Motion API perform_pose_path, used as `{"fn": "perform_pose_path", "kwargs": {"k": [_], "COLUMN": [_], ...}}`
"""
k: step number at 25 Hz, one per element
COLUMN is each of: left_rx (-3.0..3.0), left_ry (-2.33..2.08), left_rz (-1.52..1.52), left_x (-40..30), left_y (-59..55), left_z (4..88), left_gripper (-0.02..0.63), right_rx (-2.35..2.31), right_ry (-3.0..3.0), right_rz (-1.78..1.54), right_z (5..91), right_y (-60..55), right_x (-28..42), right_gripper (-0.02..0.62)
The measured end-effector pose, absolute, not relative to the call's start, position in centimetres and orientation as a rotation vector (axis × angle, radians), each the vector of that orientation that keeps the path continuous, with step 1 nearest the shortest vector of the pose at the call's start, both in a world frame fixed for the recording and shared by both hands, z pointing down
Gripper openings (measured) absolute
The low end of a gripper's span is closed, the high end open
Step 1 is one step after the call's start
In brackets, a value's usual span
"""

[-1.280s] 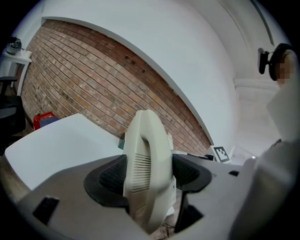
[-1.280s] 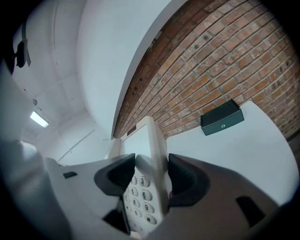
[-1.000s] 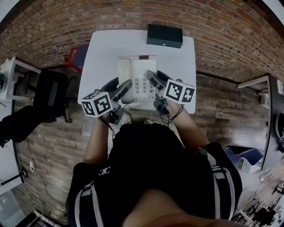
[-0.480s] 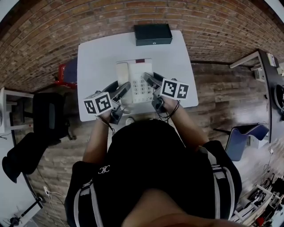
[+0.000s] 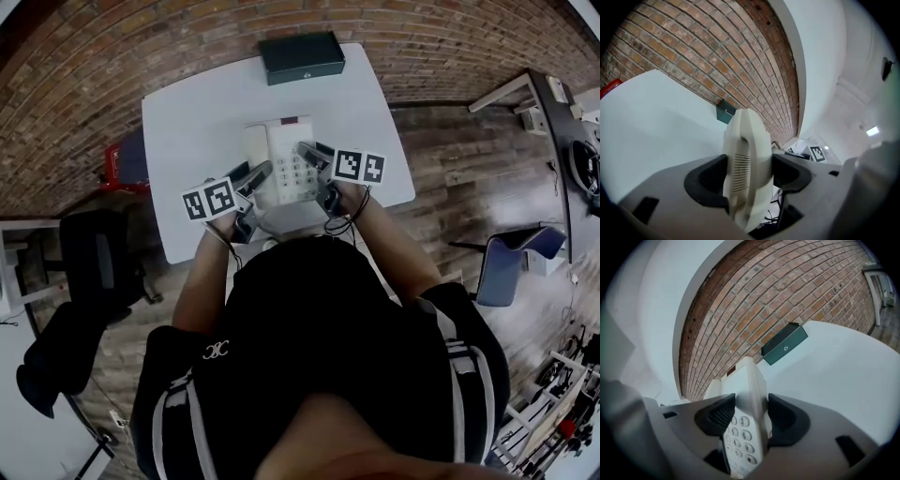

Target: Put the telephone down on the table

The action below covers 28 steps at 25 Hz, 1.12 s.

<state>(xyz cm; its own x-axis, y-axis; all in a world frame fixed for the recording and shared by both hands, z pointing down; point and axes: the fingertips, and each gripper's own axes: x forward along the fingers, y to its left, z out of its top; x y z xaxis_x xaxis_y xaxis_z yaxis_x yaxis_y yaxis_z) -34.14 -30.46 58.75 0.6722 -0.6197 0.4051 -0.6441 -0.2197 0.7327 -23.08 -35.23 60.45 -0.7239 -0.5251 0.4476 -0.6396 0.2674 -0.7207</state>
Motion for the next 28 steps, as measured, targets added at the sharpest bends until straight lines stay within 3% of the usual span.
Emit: {"fn": "perform_pose_path", "kwargs": {"k": [28], "left_rx": [1.716], "left_ry": [-0.971], "left_rz": [0.123], "left_x": [-32.7], "left_y": [-31.0], "left_z": [67.8], "left_gripper": [0.296], "right_rx": [0.987], "right_ry": [-2.303], "right_rz": [1.505], "right_z": [69.2], "right_y": [-36.7], "right_x": [-22.2], "right_gripper": [0.199]}}
